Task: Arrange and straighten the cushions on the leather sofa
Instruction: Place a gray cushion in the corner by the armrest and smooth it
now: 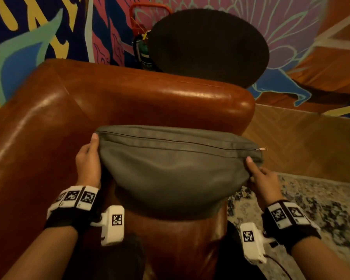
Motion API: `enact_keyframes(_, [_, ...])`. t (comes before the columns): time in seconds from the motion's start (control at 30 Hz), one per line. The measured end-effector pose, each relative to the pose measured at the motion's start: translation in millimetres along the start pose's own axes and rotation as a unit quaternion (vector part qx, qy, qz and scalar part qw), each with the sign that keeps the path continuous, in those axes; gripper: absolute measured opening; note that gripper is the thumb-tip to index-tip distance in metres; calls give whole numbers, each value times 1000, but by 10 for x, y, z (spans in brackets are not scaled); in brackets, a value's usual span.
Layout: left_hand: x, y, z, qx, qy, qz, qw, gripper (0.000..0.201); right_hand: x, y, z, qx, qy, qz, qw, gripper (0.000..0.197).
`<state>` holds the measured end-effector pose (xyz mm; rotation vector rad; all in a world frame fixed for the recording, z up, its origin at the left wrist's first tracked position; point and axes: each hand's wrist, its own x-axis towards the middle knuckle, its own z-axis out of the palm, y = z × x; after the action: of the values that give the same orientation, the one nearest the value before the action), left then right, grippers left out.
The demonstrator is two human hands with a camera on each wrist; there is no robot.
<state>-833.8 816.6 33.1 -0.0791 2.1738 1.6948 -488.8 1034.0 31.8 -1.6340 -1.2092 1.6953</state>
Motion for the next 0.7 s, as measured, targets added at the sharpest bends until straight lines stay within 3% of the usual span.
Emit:
enact_keyframes(0.07, [-129, -51, -59, -37, -46, -18, 998, 21, -117, 55, -64, 23, -59, 4, 998, 71])
enact_keyframes(0.1, [-166, -69, -102, -6, -66, 9, 998, 16, -157, 58, -92, 5, -77, -9, 997, 69])
enact_keyframes(0.2, [-103, -25, -194, 106, -55, 112, 986, 21, -162, -51, -171, -40, -85, -61, 994, 37])
enact_keyframes(0.27, [51, 17, -205, 101, -36, 100, 989, 16, -53, -92, -183, -56, -75, -77, 993, 66])
enact_keyframes(0.33, [134, -12, -176, 95, -58, 36, 993, 14, 26, -72, -153, -60, -73, -45, 994, 96])
enact_keyframes(0.4, [159, -6, -120, 99, -84, -20, 991, 17, 80, -114, -119, -35, -92, -2, 995, 79])
enact_keyframes(0.47, [236, 89, -62, 72, -86, -34, 993, 29, 153, -258, -118, -24, -82, 16, 996, 63])
enact_keyframes(0.53, [301, 271, 4, 49, -99, -62, 992, 60, 278, -408, -125, -42, -67, 22, 997, 50])
enact_keyframes(0.6, [344, 412, 98, 94, -104, -58, 988, 80, 385, -524, -62, -86, -31, 32, 995, 56])
enact_keyframes(0.7, [353, 522, 235, 208, -60, 27, 976, 62, 489, -610, 74, -232, 0, -57, 971, 44])
